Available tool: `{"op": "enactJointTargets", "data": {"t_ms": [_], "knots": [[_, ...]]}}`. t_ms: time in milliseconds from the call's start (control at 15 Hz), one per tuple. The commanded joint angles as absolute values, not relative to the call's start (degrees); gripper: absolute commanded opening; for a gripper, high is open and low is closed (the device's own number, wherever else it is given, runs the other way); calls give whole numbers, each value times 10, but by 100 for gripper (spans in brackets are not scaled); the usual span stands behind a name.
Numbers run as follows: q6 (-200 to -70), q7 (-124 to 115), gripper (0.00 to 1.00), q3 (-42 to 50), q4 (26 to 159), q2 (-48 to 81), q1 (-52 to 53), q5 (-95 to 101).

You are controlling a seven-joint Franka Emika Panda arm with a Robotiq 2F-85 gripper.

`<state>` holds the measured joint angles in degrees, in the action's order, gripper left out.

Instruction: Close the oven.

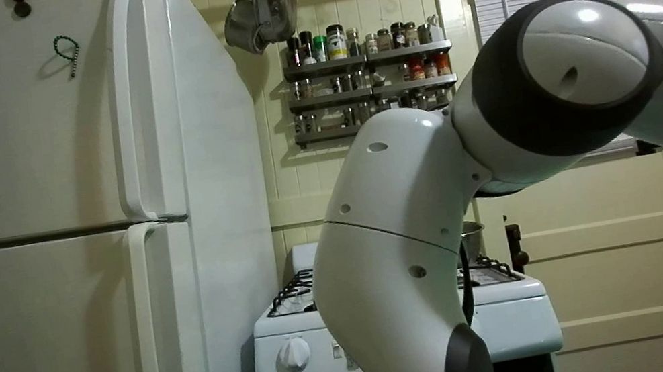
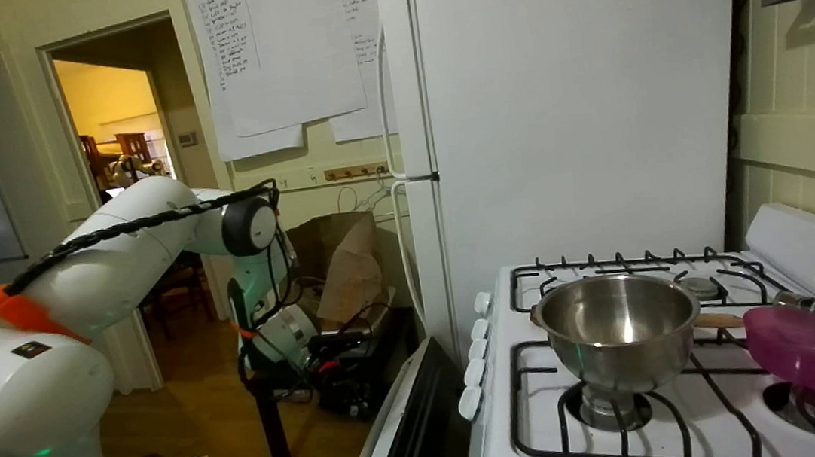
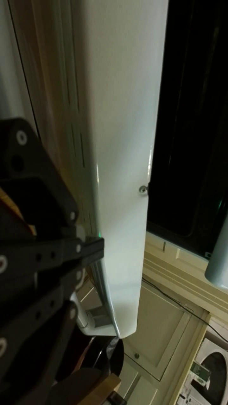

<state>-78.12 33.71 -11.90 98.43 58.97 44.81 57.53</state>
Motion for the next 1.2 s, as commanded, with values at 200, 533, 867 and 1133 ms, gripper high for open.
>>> {"op": "enactJointTargets", "data": {"t_ms": [200,533,867,1133], "knots": [[-764,329,1,-147,980,596,424,593],[-764,329,1,-147,980,596,424,593],[-767,323,0,-156,985,588,421,596],[-792,320,0,-177,980,591,413,639]]}}
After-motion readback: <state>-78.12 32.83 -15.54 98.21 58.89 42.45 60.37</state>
